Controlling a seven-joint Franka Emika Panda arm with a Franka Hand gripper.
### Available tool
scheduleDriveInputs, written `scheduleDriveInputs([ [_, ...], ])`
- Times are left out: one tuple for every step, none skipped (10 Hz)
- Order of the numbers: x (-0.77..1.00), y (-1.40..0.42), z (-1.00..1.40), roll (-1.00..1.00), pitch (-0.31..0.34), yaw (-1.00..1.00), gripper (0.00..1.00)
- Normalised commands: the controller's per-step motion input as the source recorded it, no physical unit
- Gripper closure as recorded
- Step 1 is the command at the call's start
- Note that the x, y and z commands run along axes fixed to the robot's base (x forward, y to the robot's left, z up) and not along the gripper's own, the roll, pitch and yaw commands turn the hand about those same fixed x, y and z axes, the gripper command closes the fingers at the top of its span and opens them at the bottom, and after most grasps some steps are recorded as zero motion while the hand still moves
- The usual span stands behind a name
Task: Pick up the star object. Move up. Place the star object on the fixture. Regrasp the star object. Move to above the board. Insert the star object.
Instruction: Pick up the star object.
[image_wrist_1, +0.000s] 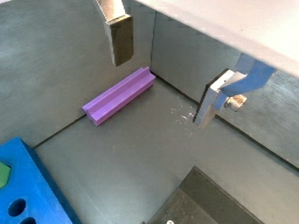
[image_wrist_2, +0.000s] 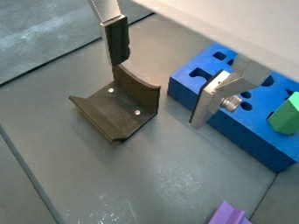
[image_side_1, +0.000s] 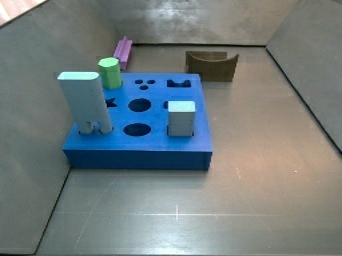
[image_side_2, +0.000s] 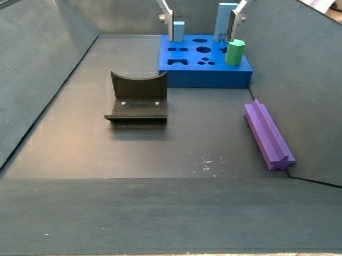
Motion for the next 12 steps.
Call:
scheduleDriveInputs([
  [-0.4,0.21,-0.36,0.0,-0.041,0.0,0.0],
  [-0.82,0.42,-0.59,-0.01,-0.16,0.0,0.0],
  [-0.94,0.46,-0.76,-0.05,-0.237,0.05,0.0],
  [-0.94,0.43,-0.76,-0.07,-0.243,0.05,0.0],
  [-0.9,0.36,-0.69,-0.11,-0.257,0.0,0.0],
  [-0.9,0.25,-0.64,-0.14,-0.269,0.0,0.0],
  [-0.89,0.24,-0.63,-0.15,-0.261,0.0,0.0],
  [-0.67,0.21,-0.58,-0.2,-0.233,0.0,0.0],
  [-0.55,0.17,-0.57,-0.24,-0.199,0.0,0.0],
  [-0.49,0.13,-0.51,-0.26,-0.226,0.0,0.0],
  [-0.48,0.1,-0.48,-0.28,-0.227,0.0,0.0],
  [-0.17,0.09,-0.5,-0.32,-0.177,0.0,0.0],
])
